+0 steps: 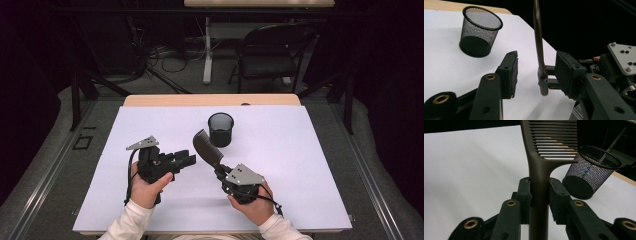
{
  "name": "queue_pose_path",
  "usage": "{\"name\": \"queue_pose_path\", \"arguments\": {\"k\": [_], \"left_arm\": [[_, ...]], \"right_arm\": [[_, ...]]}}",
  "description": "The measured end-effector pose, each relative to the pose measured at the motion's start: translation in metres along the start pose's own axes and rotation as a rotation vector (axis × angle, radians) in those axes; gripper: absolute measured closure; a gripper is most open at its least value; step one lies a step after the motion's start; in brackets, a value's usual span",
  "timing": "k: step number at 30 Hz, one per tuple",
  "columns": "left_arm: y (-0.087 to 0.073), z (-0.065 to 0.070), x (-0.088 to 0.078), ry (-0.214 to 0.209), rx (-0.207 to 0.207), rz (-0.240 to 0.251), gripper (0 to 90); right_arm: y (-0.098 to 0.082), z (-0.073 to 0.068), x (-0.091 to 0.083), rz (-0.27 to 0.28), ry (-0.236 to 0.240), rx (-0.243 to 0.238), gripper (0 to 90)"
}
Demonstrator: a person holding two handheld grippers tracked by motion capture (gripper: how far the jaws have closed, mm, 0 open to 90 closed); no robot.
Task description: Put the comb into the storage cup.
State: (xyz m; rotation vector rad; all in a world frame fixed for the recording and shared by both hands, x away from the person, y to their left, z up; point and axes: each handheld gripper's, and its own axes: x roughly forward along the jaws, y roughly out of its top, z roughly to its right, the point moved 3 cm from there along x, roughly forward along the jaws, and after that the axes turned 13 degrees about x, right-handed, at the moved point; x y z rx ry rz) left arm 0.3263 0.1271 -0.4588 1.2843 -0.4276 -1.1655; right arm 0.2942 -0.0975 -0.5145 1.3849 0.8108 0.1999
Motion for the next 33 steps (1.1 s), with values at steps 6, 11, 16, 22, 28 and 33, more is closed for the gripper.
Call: {"name": "queue_pose_path", "arguments": {"k": [6, 11, 16, 22, 28, 33], "left_arm": [[0.006, 0.002, 0.005, 0.008, 0.008, 0.000, 56.9], [0.005, 0.003, 0.004, 0.012, 0.005, 0.005, 58.6], [0.004, 0.003, 0.003, 0.014, 0.005, 0.011, 61.8], [0.002, 0.003, 0.004, 0.009, 0.003, 0.010, 66.5], [0.001, 0.003, 0.007, 0.006, 0.001, 0.009, 69.9], [0.001, 0.003, 0.007, 0.000, -0.001, 0.014, 72.4]], "right_arm": [[0.000, 0.001, 0.000, 0.003, -0.002, 0.002, 72.6], [0.001, 0.000, 0.000, 0.004, -0.003, 0.002, 72.7], [0.000, -0.003, 0.000, 0.006, -0.001, -0.012, 72.7], [-0.002, -0.007, 0.000, 0.001, 0.005, -0.027, 72.6], [-0.003, -0.009, 0.001, -0.003, 0.010, -0.030, 72.7], [-0.004, -0.011, 0.001, -0.003, 0.012, -0.036, 72.6]]}}
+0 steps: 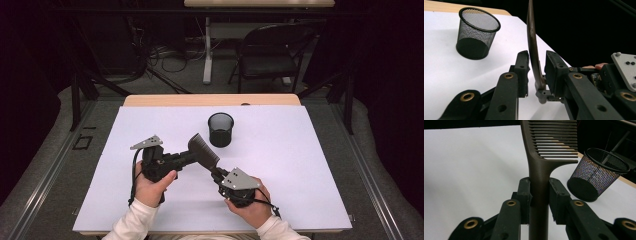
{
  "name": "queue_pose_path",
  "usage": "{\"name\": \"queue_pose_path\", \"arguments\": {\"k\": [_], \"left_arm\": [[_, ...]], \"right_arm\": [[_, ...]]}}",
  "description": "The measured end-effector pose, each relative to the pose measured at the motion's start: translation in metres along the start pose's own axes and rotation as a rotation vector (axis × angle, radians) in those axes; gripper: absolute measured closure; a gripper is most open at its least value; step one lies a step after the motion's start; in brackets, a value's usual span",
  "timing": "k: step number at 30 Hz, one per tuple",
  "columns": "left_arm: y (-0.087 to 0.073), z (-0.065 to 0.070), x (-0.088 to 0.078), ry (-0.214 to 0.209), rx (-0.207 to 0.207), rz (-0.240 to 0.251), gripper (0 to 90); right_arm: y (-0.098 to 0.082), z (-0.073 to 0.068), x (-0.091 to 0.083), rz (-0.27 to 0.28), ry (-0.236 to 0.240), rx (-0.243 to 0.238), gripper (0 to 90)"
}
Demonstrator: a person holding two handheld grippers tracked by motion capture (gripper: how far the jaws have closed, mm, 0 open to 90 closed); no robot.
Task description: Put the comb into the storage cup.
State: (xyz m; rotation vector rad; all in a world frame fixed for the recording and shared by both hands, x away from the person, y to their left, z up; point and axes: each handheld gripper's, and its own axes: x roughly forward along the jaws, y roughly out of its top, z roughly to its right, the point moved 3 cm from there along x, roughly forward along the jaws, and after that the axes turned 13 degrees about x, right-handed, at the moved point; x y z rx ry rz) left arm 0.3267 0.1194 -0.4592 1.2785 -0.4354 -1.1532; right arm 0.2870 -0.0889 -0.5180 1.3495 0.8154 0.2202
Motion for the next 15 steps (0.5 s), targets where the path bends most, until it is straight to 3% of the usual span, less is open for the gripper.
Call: {"name": "queue_pose_path", "arguments": {"k": [15], "left_arm": [[-0.0007, -0.0014, -0.0004, 0.009, -0.017, 0.009, 74.0]], "right_arm": [[-0.0027, -0.0033, 0.0011, -0.008, 0.006, -0.012, 72.6]]}}
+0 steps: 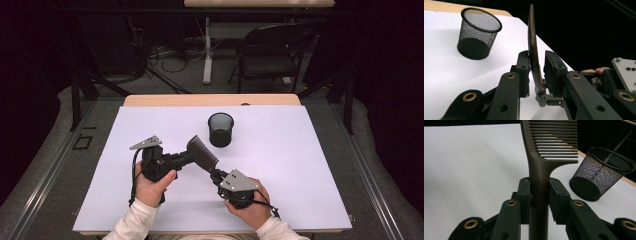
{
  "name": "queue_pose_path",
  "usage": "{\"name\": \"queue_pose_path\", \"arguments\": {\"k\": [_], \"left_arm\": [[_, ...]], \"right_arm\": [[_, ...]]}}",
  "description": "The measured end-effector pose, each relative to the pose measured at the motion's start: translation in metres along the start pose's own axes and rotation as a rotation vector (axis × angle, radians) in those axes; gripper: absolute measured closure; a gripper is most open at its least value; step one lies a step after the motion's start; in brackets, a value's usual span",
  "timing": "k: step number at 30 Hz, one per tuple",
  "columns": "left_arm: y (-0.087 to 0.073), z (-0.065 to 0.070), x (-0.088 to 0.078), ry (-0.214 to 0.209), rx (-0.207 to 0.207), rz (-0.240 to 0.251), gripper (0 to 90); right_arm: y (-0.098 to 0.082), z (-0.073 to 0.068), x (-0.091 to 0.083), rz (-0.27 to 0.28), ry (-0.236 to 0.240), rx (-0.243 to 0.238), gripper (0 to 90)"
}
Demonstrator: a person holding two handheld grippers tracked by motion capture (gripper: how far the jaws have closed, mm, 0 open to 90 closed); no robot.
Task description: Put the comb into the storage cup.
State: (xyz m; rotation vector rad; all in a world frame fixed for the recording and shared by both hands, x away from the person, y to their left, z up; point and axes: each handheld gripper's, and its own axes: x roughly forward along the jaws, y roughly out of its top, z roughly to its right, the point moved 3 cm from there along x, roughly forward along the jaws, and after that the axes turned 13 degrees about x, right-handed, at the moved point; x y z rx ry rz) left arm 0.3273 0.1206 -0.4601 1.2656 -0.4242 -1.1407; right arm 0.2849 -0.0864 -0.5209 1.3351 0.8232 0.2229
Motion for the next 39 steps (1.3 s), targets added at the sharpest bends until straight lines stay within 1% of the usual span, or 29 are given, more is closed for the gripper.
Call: {"name": "queue_pose_path", "arguments": {"k": [9, 12, 15, 23, 29, 39], "left_arm": [[0.000, -0.002, -0.001, -0.002, -0.011, 0.002, 75.8], [0.000, -0.003, -0.001, -0.011, -0.027, 0.007, 76.0], [-0.001, -0.004, -0.001, -0.011, -0.033, 0.005, 76.9], [-0.002, -0.005, 0.000, -0.012, -0.038, 0.003, 79.0], [-0.002, -0.006, 0.000, -0.011, -0.042, 0.002, 80.2], [-0.004, -0.007, 0.001, -0.014, -0.051, -0.004, 79.9]], "right_arm": [[-0.001, -0.003, 0.001, -0.005, 0.005, -0.010, 72.6], [-0.002, -0.003, 0.001, -0.006, 0.004, -0.012, 72.6], [-0.002, -0.004, 0.001, -0.008, 0.008, -0.015, 72.6], [-0.003, -0.006, 0.001, -0.013, 0.012, -0.027, 72.7], [-0.003, -0.007, 0.002, -0.014, 0.015, -0.027, 72.6], [-0.004, -0.011, 0.003, -0.019, 0.027, -0.038, 72.6]]}}
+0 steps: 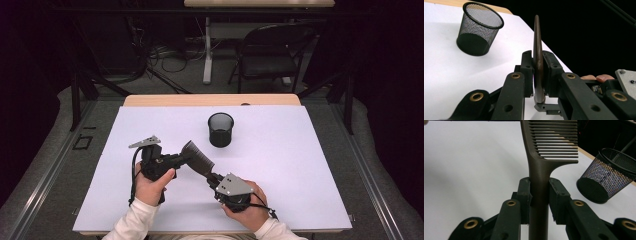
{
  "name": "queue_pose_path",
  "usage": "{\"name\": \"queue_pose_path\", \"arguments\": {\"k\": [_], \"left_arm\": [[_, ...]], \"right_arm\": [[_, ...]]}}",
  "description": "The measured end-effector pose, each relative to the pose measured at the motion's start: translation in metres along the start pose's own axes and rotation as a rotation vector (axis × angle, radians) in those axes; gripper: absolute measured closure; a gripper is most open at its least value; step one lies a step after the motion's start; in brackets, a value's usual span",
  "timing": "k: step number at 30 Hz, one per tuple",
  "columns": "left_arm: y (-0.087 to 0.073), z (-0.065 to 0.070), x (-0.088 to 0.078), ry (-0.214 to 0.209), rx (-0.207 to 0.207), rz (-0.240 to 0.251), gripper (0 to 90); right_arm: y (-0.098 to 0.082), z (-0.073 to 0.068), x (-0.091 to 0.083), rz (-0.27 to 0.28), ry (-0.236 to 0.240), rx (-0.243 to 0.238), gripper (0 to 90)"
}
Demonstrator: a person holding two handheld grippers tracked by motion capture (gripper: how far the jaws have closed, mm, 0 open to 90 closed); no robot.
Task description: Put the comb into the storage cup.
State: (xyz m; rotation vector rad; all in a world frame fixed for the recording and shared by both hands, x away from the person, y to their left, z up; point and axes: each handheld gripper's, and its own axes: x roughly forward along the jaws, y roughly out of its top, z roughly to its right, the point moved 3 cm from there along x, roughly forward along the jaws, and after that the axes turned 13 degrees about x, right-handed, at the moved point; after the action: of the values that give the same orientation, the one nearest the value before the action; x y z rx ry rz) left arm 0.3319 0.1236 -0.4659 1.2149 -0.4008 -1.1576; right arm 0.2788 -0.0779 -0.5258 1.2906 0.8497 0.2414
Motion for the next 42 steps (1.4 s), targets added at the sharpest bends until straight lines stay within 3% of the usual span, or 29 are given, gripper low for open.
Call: {"name": "queue_pose_path", "arguments": {"k": [17, 42], "left_arm": [[-0.0015, -0.0011, 0.0009, -0.012, -0.021, 0.003, 82.6], [-0.0034, -0.0043, 0.0017, -0.021, -0.096, 0.006, 83.6]], "right_arm": [[-0.0014, -0.0007, 0.0013, -0.006, 0.001, -0.004, 72.6], [-0.0031, -0.0009, 0.0038, -0.018, 0.010, -0.002, 72.2]]}}
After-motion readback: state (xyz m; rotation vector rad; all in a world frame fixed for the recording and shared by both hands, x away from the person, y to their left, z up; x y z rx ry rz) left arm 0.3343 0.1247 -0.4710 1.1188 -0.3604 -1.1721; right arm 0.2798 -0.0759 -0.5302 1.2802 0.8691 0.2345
